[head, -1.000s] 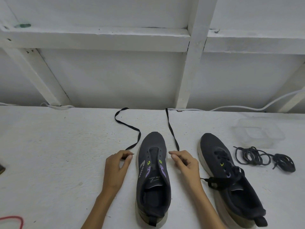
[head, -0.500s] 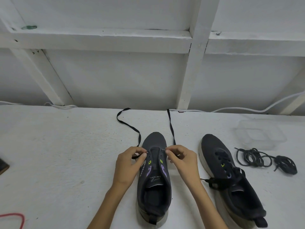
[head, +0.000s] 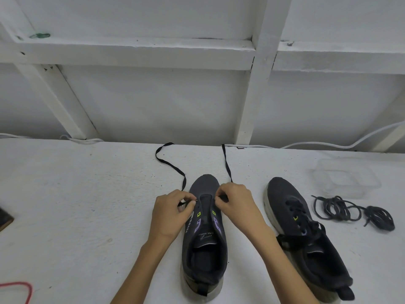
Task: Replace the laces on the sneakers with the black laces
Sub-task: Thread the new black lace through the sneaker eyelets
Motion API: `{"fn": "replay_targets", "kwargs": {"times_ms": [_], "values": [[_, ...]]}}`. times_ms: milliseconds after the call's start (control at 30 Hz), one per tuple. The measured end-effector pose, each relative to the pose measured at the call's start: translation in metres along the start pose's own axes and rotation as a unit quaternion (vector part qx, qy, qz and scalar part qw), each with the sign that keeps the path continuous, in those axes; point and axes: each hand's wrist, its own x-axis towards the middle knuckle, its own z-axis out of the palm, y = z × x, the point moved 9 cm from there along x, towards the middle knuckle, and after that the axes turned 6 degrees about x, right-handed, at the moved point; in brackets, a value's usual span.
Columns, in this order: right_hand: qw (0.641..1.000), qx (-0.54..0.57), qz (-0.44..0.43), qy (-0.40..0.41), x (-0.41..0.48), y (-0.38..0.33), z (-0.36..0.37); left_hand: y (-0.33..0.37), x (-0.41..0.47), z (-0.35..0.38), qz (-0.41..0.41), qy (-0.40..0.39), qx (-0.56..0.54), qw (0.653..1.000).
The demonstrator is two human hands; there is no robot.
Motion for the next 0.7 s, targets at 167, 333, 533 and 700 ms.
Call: {"fn": "replay_targets", "kwargs": {"times_ms": [167, 333, 533, 700], "values": [[0.998, -0.06, 0.01, -0.019, 0.005, -0.007, 0.004, 0.0, 0.002, -0.003, 0.008, 0.002, 0.028, 1.0], [1.0, 0.006, -0.002, -0.01, 0.001, -0.008, 0.005, 0.006, 0.004, -0.005, 0.017, 0.004, 0.042, 0.999], [0.998, 0.023, 0.052, -0.009, 0.003, -0.005, 0.027, -0.001, 0.007, 0.0, -0.028, -0.023, 0.021, 0.999], [0.99, 0.111, 0.084, 0.016, 0.002, 0.009, 0.032, -0.008, 0.009, 0.001, -0.074, -0.037, -0.048, 0.995]]}}
